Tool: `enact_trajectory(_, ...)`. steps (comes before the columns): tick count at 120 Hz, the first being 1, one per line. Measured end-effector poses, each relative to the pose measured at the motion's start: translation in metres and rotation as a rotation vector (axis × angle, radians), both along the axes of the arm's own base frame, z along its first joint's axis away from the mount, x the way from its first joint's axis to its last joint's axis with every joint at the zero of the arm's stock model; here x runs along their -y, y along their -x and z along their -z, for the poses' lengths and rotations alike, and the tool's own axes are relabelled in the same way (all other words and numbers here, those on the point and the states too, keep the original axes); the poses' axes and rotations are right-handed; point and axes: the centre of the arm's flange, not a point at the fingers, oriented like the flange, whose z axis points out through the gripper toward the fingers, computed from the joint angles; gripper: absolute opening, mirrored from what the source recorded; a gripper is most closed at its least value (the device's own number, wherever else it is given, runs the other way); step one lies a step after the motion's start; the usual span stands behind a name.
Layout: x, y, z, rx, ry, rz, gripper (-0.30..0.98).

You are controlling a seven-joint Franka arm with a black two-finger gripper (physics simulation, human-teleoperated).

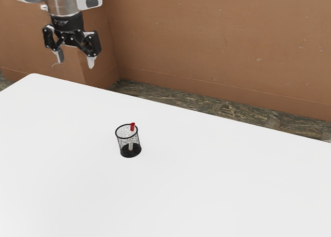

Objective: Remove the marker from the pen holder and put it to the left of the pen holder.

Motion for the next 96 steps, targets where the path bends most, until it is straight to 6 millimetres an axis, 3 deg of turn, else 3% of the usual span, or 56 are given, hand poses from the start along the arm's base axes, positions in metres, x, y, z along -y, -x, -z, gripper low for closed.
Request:
enact_trajectory(13,0.001,-0.009,0.006,-0.002,0.004,-0.009,0.69)
enact_trajectory(19,0.005,-0.027,0.009,0.007,0.005,-0.007,0.69)
enact_trajectory(25,0.011,-0.053,0.036,-0.022,0.004,-0.003,0.69)
enact_trajectory(33,0.024,-0.079,0.087,-0.059,0.002,0.032,0.69)
enact_trajectory(42,0.044,-0.085,0.149,-0.082,0.007,0.086,0.69)
enact_trajectory(48,0.048,-0.083,0.177,-0.077,0.012,0.108,0.69)
enact_trajectory(73,0.056,-0.082,0.251,-0.034,0.037,0.149,0.69)
enact_trajectory(86,0.056,-0.097,0.286,-0.025,0.046,0.154,0.69)
enact_trajectory(96,0.055,-0.113,0.303,-0.008,0.045,0.158,0.69)
